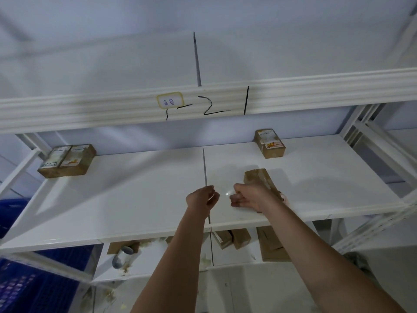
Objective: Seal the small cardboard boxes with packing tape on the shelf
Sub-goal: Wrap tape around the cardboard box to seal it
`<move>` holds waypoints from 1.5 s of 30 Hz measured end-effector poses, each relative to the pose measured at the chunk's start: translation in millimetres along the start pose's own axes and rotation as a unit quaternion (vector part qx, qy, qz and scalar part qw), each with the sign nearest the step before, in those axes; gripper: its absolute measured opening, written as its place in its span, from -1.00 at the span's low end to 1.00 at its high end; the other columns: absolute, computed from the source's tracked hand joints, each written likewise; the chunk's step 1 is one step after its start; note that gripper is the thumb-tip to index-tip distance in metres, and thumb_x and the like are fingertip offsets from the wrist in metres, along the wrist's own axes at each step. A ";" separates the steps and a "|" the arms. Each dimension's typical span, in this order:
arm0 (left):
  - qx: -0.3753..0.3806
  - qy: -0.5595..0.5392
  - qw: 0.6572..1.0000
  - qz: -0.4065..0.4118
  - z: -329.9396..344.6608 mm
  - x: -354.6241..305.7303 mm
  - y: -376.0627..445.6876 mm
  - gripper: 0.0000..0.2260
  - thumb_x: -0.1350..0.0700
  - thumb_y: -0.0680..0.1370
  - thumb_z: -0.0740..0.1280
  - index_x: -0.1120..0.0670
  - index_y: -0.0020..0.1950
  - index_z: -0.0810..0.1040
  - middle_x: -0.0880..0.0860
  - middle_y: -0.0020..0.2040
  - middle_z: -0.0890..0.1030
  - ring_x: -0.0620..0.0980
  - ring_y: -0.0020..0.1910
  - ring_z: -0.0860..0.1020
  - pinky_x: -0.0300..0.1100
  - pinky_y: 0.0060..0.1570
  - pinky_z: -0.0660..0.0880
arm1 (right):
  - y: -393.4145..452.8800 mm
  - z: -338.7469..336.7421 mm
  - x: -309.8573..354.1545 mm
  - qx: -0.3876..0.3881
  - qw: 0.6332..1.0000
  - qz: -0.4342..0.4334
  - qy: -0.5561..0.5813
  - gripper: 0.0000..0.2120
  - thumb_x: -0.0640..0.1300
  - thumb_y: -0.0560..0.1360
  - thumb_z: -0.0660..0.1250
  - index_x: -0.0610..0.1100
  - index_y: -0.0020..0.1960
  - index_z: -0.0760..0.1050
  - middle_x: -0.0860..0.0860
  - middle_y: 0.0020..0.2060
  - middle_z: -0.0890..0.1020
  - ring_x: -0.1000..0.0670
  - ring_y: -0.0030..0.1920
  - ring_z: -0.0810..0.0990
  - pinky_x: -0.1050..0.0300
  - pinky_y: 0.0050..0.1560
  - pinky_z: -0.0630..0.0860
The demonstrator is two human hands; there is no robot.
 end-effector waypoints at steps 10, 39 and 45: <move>0.150 0.145 0.978 -0.019 70.2 30.2 -10.7 -0.45 -0.14 0.48 0.47 -0.06 0.43 0.42 0.08 0.36 0.45 0.19 0.35 0.42 0.17 0.30 0.45 | -3.6 -53.0 16.8 0.096 0.984 0.010 -0.146 -0.72 -0.30 0.54 0.40 -0.38 0.20 0.48 -0.24 -0.12 0.67 -0.13 -0.20 0.69 0.06 -0.22 0.67; 0.168 0.153 0.973 -0.039 102.6 27.1 33.5 -0.79 0.28 0.49 0.48 0.31 0.09 0.63 0.20 -0.03 0.69 0.18 -0.04 0.69 -0.07 -0.03 0.63 | 50.3 -127.9 59.9 0.077 0.974 -0.023 -0.214 -0.68 -0.39 0.52 0.39 -0.13 0.21 0.47 -0.24 -0.07 0.72 -0.15 -0.10 0.72 0.02 -0.13 0.68; 0.163 0.152 0.971 -0.087 104.9 30.1 37.8 -0.83 0.33 0.51 0.45 0.31 0.07 0.59 0.22 -0.03 0.70 0.22 -0.06 0.69 0.00 -0.03 0.65 | 63.7 -139.8 42.6 0.055 0.986 0.022 -0.159 -0.77 -0.28 0.54 0.42 -0.30 0.17 0.53 -0.17 -0.06 0.73 -0.16 -0.06 0.72 0.03 -0.12 0.68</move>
Point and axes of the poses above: each hand's wrist, its own y-axis towards the middle knuckle, its own z-axis out of the palm, x = y × z, the point moved 10 cm from there along y, towards the middle knuckle
